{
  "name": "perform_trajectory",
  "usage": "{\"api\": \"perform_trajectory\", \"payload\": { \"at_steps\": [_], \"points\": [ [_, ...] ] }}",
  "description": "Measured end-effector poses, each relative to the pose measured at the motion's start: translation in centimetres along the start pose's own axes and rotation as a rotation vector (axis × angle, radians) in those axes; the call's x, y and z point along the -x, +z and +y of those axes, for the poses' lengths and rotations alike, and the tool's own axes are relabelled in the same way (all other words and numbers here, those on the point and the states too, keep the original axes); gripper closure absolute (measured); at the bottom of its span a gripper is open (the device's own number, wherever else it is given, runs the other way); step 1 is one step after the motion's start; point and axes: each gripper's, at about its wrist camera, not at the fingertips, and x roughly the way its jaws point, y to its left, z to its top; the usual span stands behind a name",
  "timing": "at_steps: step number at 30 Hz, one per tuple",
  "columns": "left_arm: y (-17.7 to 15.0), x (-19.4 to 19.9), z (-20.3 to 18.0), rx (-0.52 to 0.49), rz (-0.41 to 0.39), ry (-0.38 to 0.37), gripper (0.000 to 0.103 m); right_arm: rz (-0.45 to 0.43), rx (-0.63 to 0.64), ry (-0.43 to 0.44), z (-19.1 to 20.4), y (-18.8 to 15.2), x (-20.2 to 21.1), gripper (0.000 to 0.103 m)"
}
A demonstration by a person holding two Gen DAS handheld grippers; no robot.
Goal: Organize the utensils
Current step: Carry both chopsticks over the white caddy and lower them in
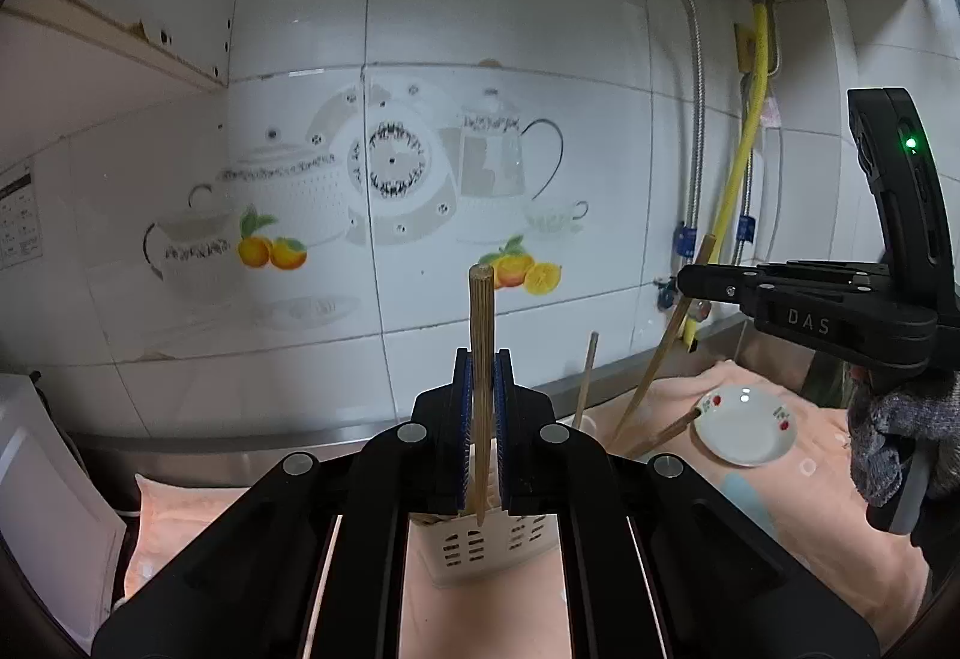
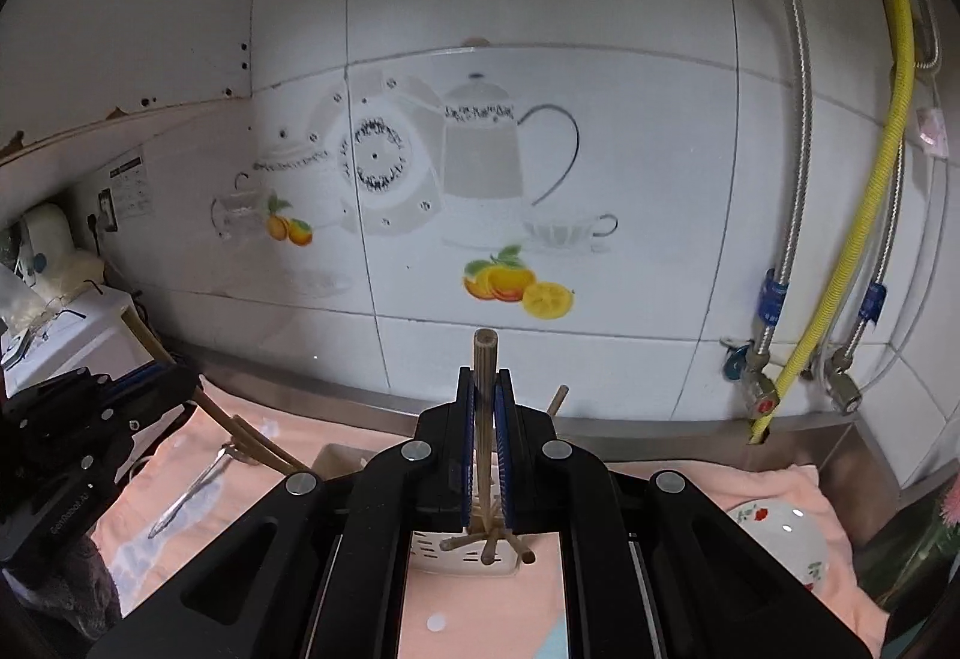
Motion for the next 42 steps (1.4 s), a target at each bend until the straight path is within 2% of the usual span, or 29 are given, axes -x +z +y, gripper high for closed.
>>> {"api": "perform_trajectory", "payload": {
  "at_steps": [6, 16, 25, 42],
  "points": [
    [-0.1, -0.9, 1.2, 0.046, 0.008, -0.004, 0.097, 0.02, -0.014, -0.014, -1.0, -0.5, -1.2, 0.096],
    [1.7, -0.3, 0.7, 0.028, -0.063, 0.008, 0.097, 0.076, -0.016, -0.005, -1.0, -1.9, -3.6, 0.096],
    [0.7, -1.9, 1.5, 0.06, -0.065, 0.02, 0.097, 0.109, -0.005, -0.016, -1.2, -2.9, -4.8, 0.096],
    [-2.6, -5.4, 2.5, 0.085, 0.077, 0.009, 0.097, 0.112, -0.005, -0.021, -1.5, -3.3, -4.3, 0.095]
  ]
}}
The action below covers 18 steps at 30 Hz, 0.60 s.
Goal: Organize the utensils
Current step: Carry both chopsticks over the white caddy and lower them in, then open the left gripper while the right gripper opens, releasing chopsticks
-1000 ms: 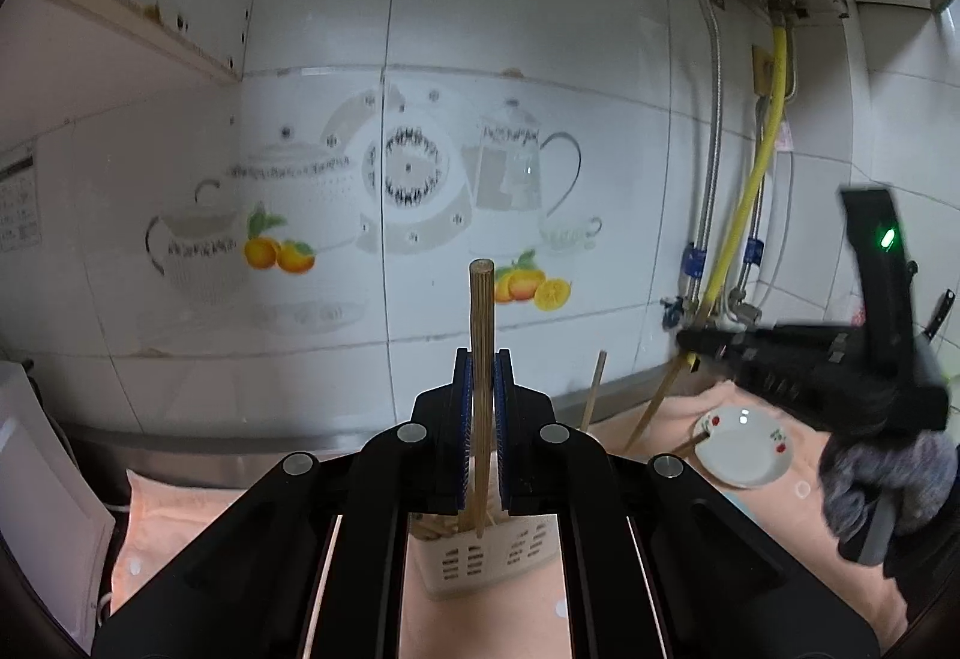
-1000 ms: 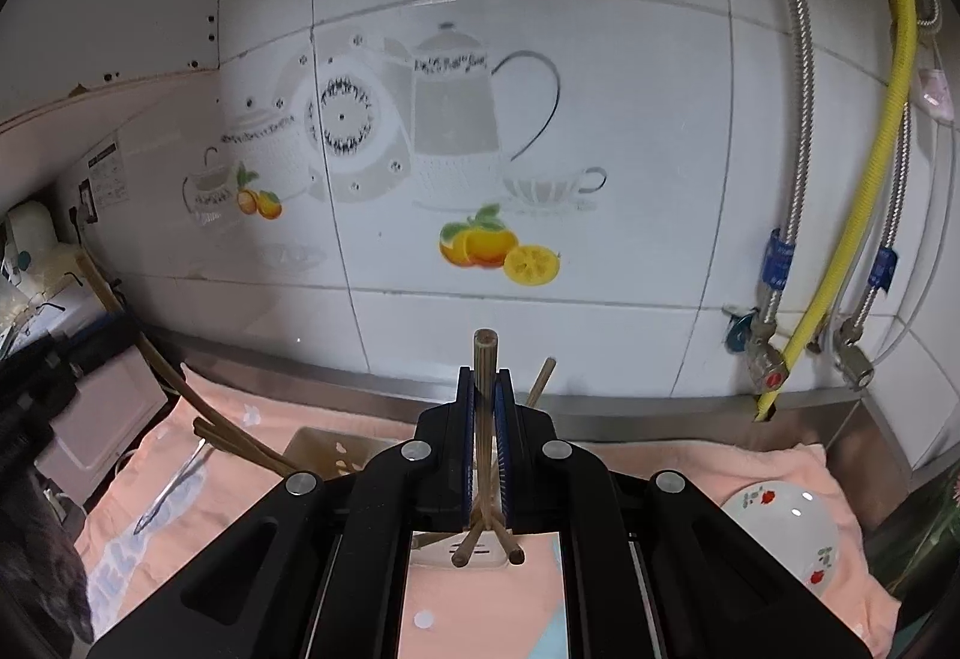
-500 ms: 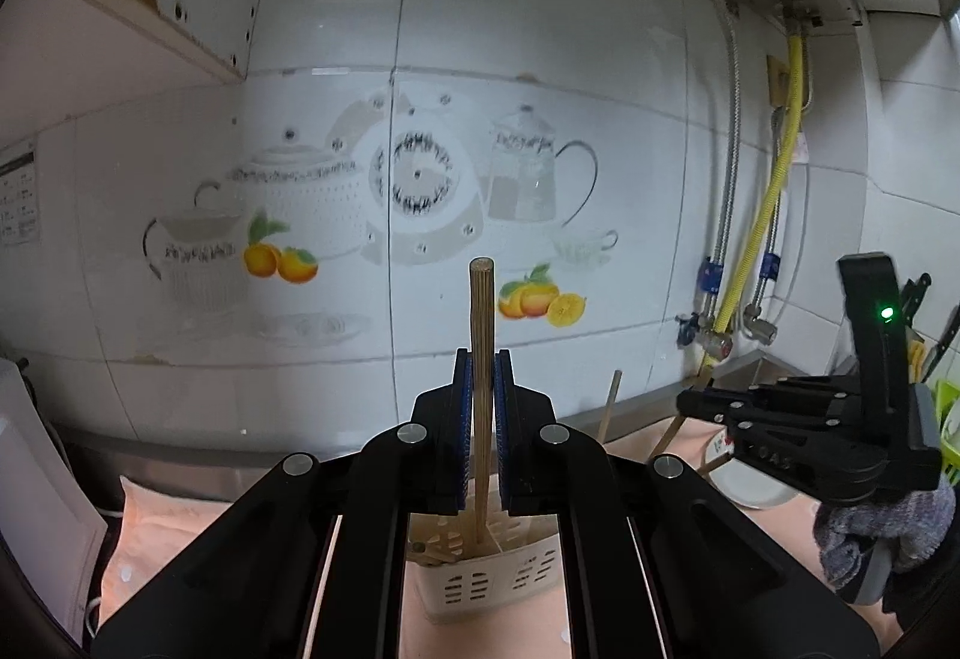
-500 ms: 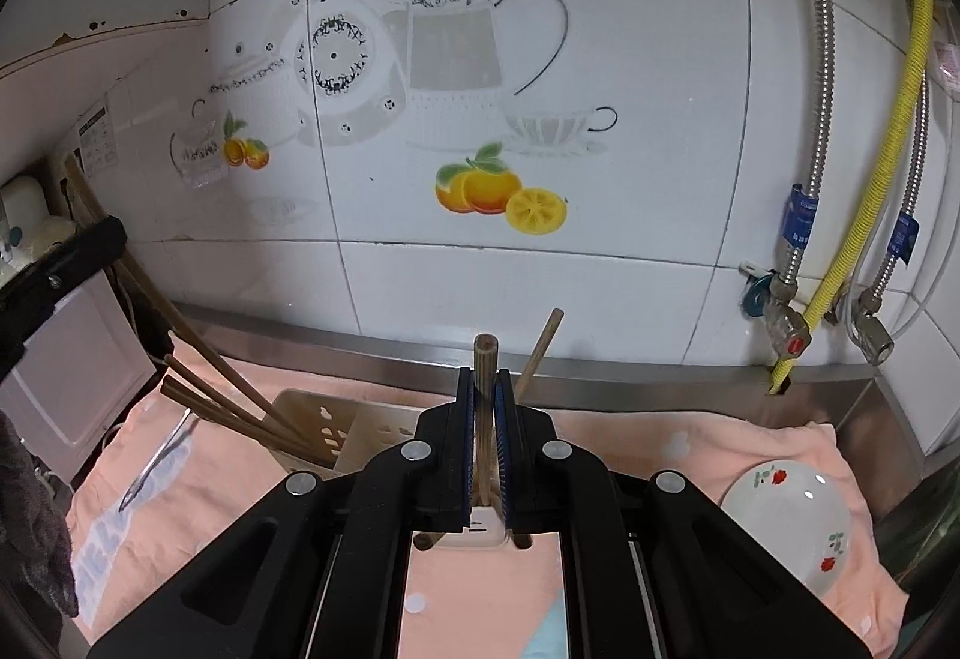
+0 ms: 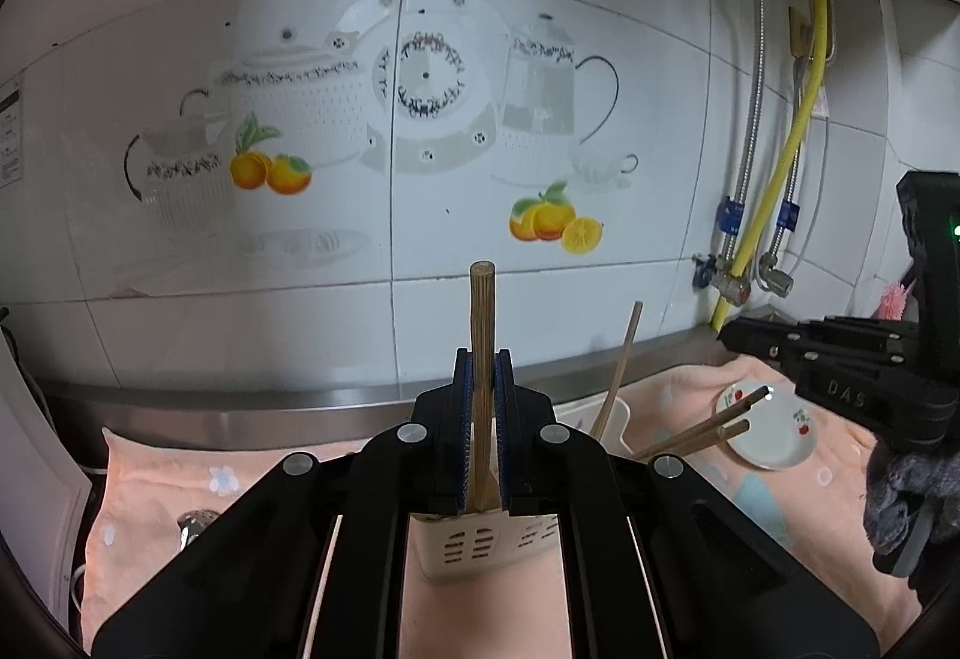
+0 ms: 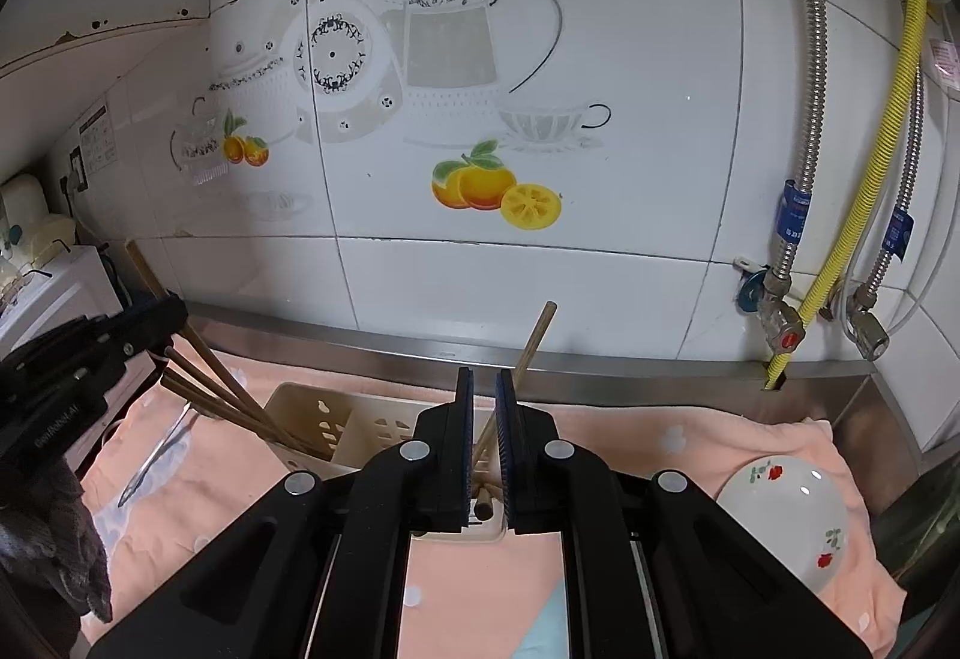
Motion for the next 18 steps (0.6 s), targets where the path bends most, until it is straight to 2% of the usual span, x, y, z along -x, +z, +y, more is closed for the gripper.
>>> {"api": "perform_trajectory", "payload": {
  "at_steps": [3, 5, 9, 18],
  "points": [
    [-0.1, 0.0, -0.1, -0.004, 0.01, -0.002, 0.097, -0.008, 0.0, 0.002, 0.0, -0.1, 0.5, 0.095],
    [-0.1, 0.0, -0.2, -0.002, 0.015, -0.007, 0.097, -0.011, 0.002, 0.002, 0.1, -0.1, 0.7, 0.089],
    [-0.2, 0.2, -0.3, 0.004, 0.02, -0.009, 0.097, -0.019, 0.009, -0.009, 0.3, -0.3, 1.4, 0.088],
    [-0.4, 1.5, -0.4, 0.015, 0.02, -0.002, 0.094, -0.04, 0.007, -0.012, 0.5, -1.2, 3.3, 0.076]
  ]
}}
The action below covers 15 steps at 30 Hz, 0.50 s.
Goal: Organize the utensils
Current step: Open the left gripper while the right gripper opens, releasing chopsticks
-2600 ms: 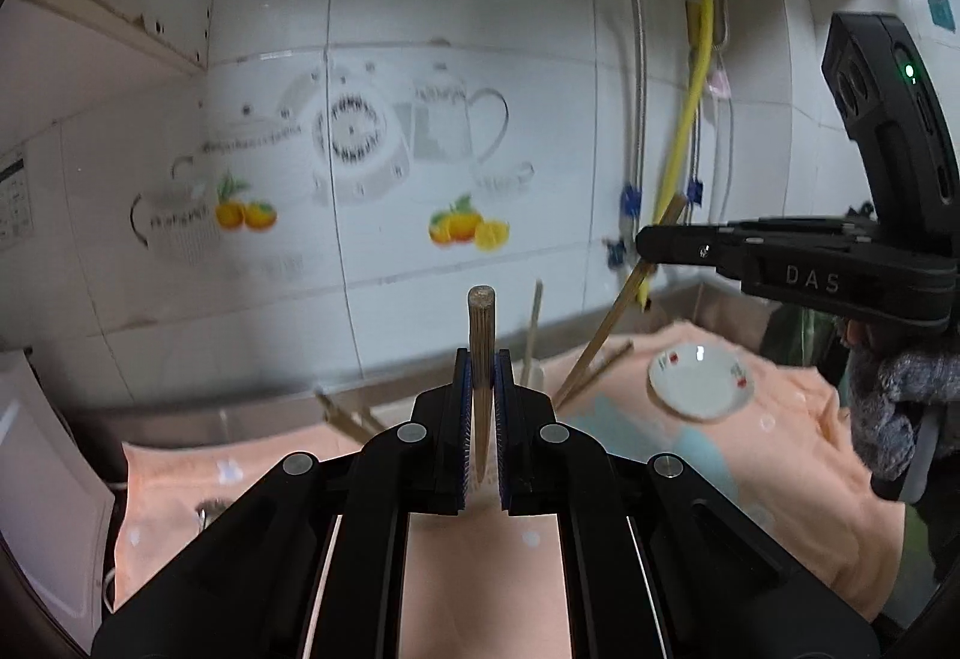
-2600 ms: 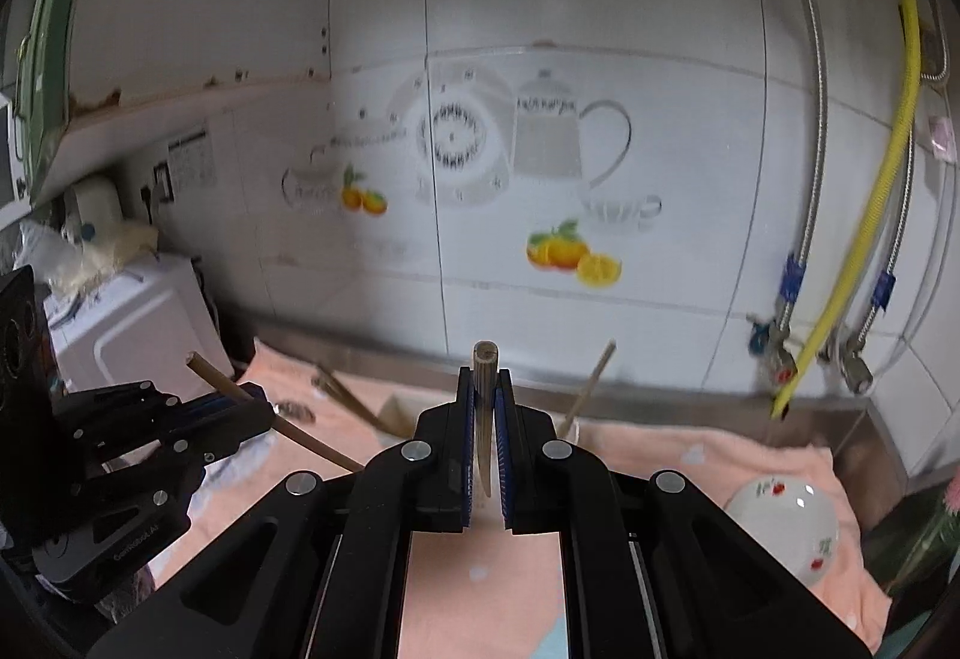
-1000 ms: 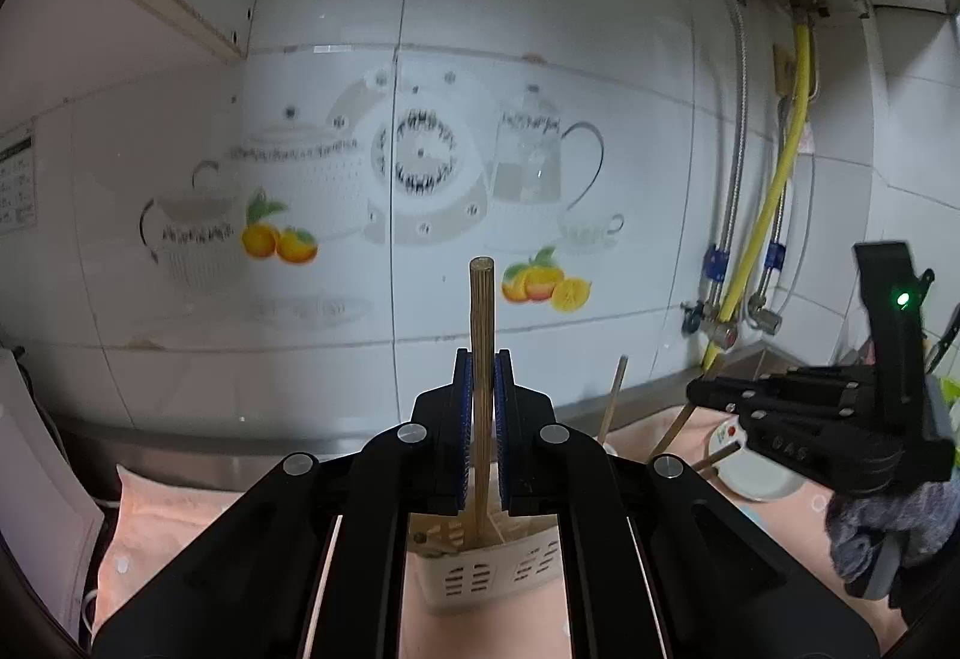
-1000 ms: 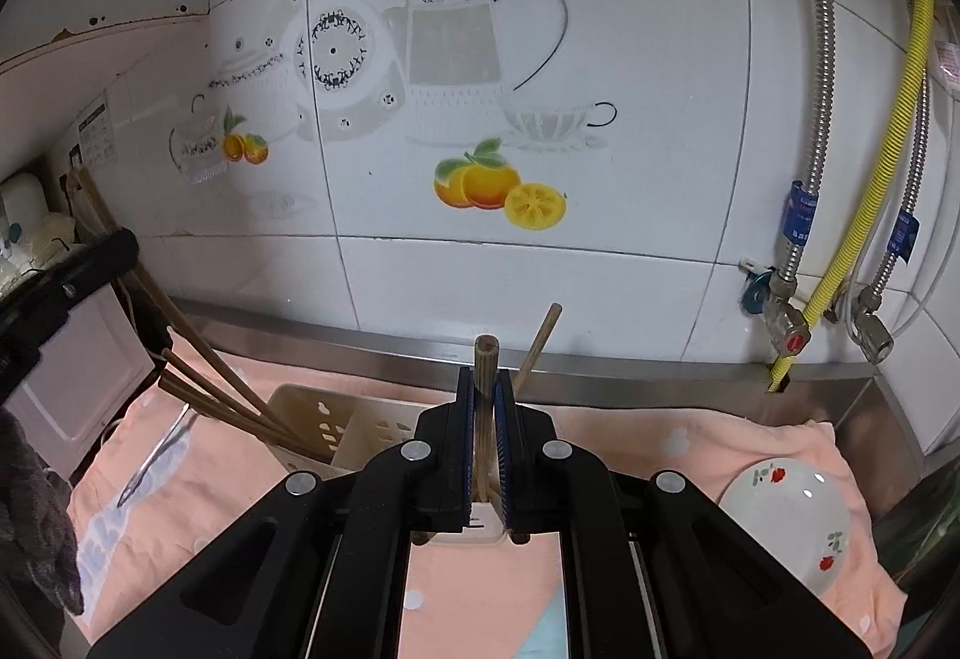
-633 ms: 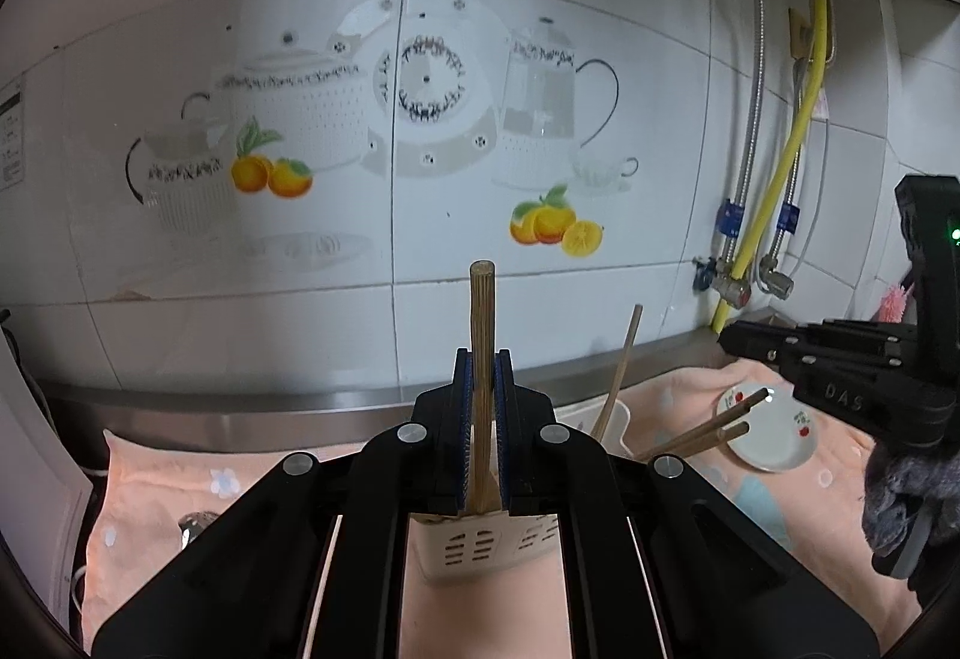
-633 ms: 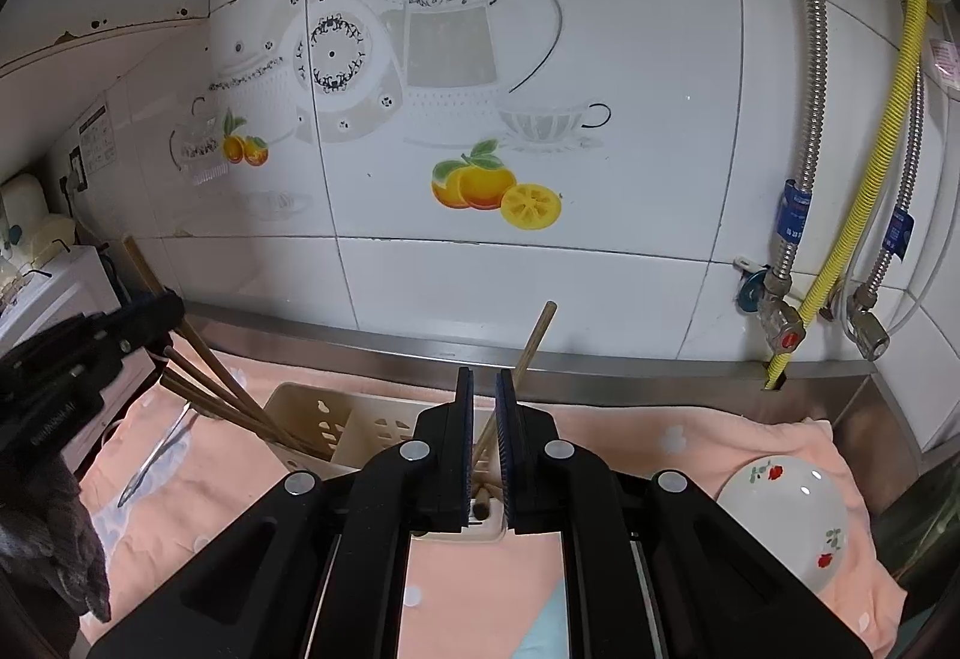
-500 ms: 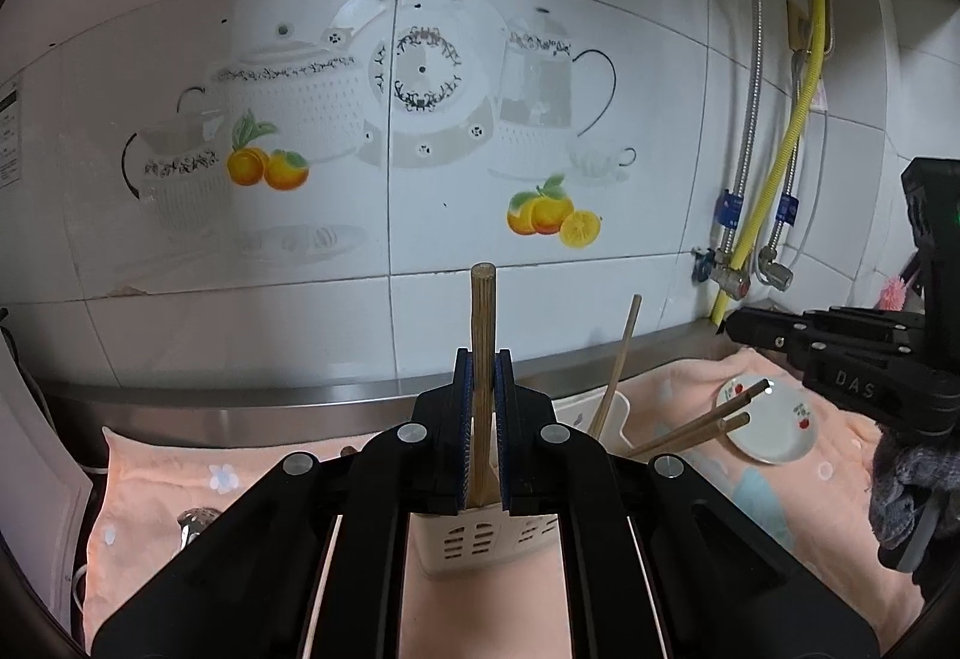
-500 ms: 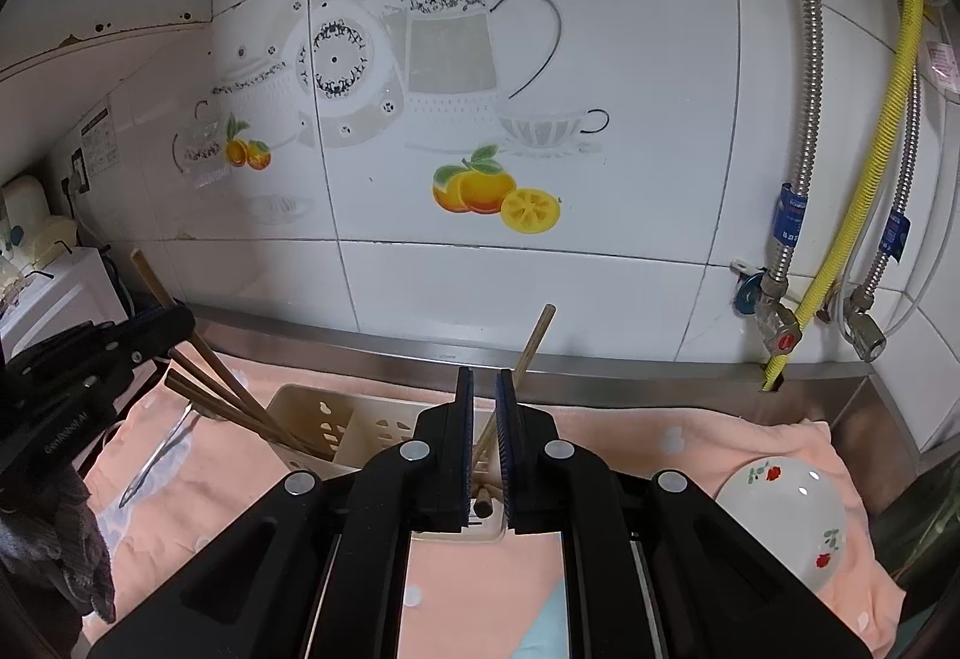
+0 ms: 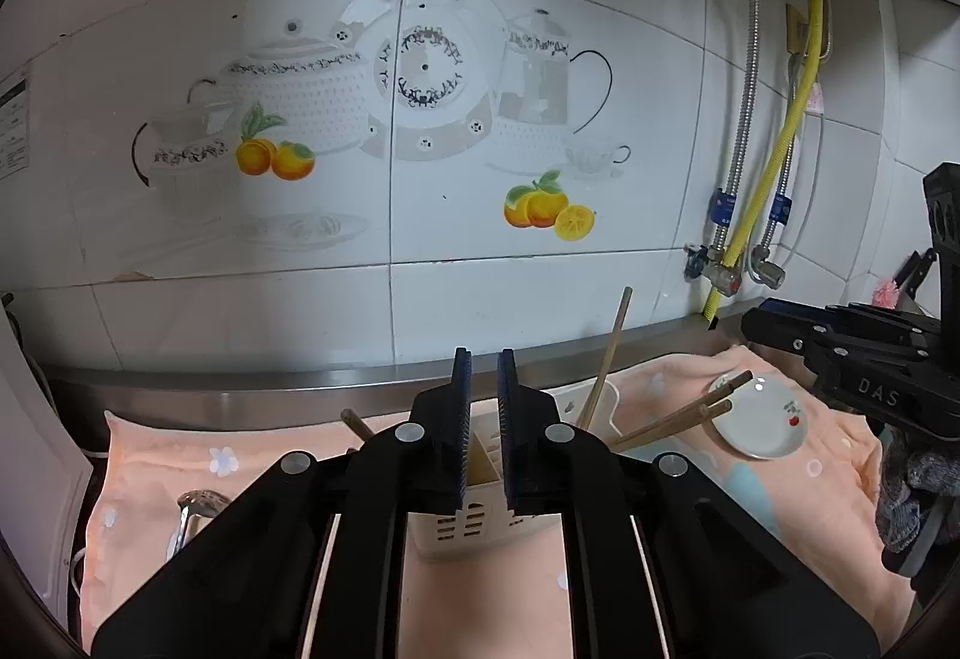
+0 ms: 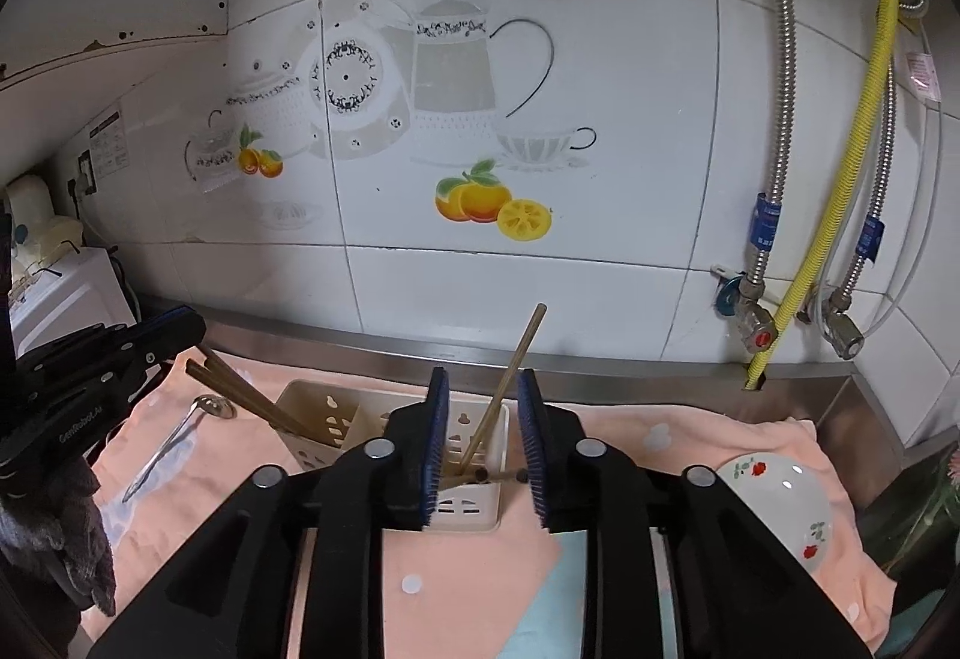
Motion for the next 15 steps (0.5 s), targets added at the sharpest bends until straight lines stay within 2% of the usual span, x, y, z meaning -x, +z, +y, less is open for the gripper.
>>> {"api": "perform_trajectory", "payload": {
  "at_steps": [1, 4, 6, 8, 13, 15],
  "points": [
    [0.0, 0.1, 0.0, 0.001, 0.001, 0.0, 0.092, -0.001, -0.001, 0.001, 0.0, -0.1, 0.2, 0.074],
    [-0.3, 0.9, -0.1, 0.009, -0.003, 0.005, 0.07, -0.011, -0.002, 0.001, 0.2, -0.3, 0.9, 0.072],
    [-0.6, 1.6, -0.1, 0.007, -0.013, 0.011, 0.064, -0.015, -0.001, 0.004, 0.4, -0.6, 1.4, 0.066],
    [-0.8, 2.2, 0.0, 0.015, -0.015, 0.007, 0.05, -0.021, 0.001, 0.002, 0.6, -0.9, 1.9, 0.063],
    [-1.6, 3.9, 0.2, 0.018, -0.029, 0.011, 0.038, -0.031, 0.005, 0.01, 1.3, -1.7, 3.1, 0.056],
    [-1.8, 4.5, 0.3, 0.019, -0.033, 0.013, 0.037, -0.035, 0.01, 0.007, 1.5, -2.0, 3.5, 0.055]
  ]
}}
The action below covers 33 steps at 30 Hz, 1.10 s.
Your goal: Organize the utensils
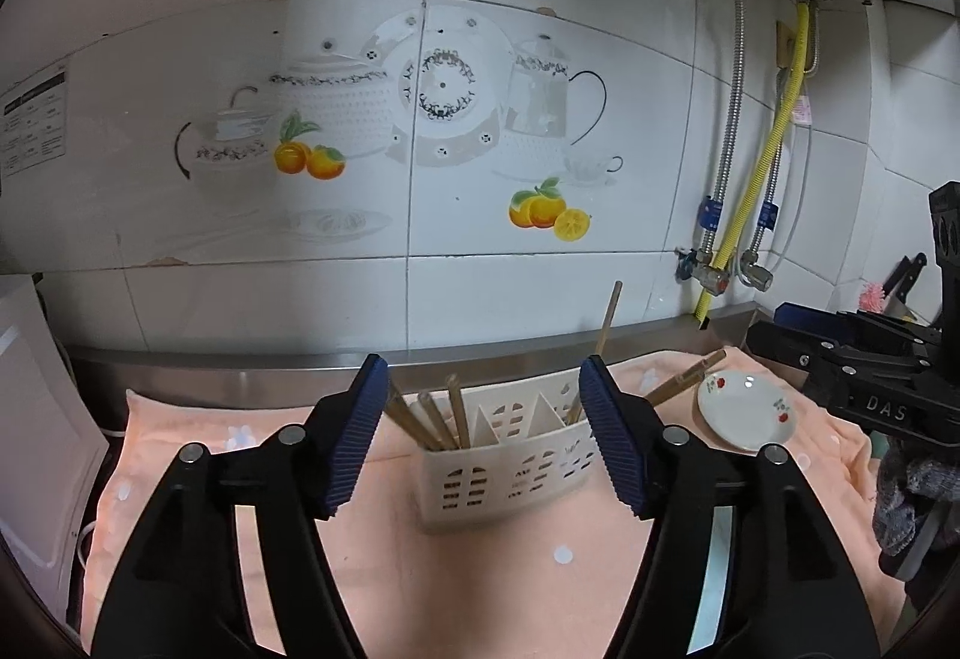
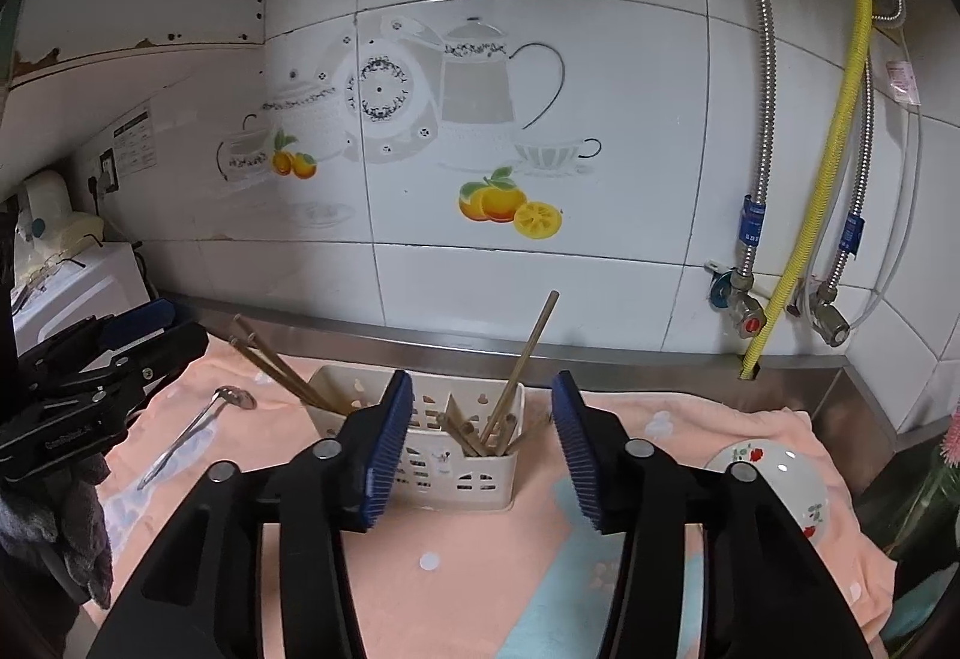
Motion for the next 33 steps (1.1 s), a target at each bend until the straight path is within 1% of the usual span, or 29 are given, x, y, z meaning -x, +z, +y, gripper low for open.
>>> {"api": "perform_trajectory", "payload": {
  "at_steps": [2, 4, 5, 9, 11, 12, 18, 20, 23, 27, 29, 33],
  "points": [
    [-0.3, 0.3, 0.2, 0.005, 0.003, 0.003, 0.032, -0.001, 0.0, 0.0, 0.2, -0.3, 0.3, 0.053],
    [-0.6, 0.8, 0.4, 0.01, 0.005, -0.001, 0.031, -0.001, -0.006, 0.002, 0.3, -0.6, 0.7, 0.051],
    [-0.8, 0.9, 0.5, 0.011, 0.005, 0.002, 0.029, -0.001, -0.007, 0.003, 0.4, -0.7, 0.8, 0.049],
    [-1.4, 1.7, 0.8, 0.02, 0.008, 0.005, 0.022, -0.006, 0.0, -0.006, 0.7, -1.3, 1.4, 0.045],
    [-1.7, 2.0, 0.9, 0.023, 0.007, 0.011, 0.016, -0.006, 0.0, -0.009, 0.8, -1.7, 1.8, 0.04],
    [-1.9, 2.3, 0.9, 0.025, 0.006, 0.023, 0.014, -0.006, -0.003, -0.009, 0.8, -1.9, 1.9, 0.04],
    [-2.6, 3.5, 1.1, 0.021, 0.0, 0.033, 0.01, -0.002, -0.026, -0.003, 0.8, -3.0, 2.8, 0.035],
    [-2.7, 3.9, 1.1, 0.017, -0.004, 0.046, 0.007, -0.004, -0.031, -0.008, 0.8, -3.2, 3.0, 0.03],
    [-2.9, 4.5, 1.2, 0.011, -0.011, 0.051, 0.005, -0.005, -0.027, -0.015, 1.0, -3.6, 3.3, 0.023],
    [-3.4, 4.9, 1.4, 0.018, -0.007, 0.06, 0.005, -0.014, -0.025, -0.013, 1.2, -4.2, 3.9, 0.022],
    [-3.7, 5.0, 1.5, 0.018, 0.001, 0.072, 0.005, -0.024, -0.025, -0.017, 1.4, -4.5, 4.4, 0.017],
    [-4.3, 5.2, 1.7, 0.016, 0.005, 0.091, 0.005, -0.039, -0.014, -0.024, 2.0, -5.2, 5.2, 0.015]
  ]
}}
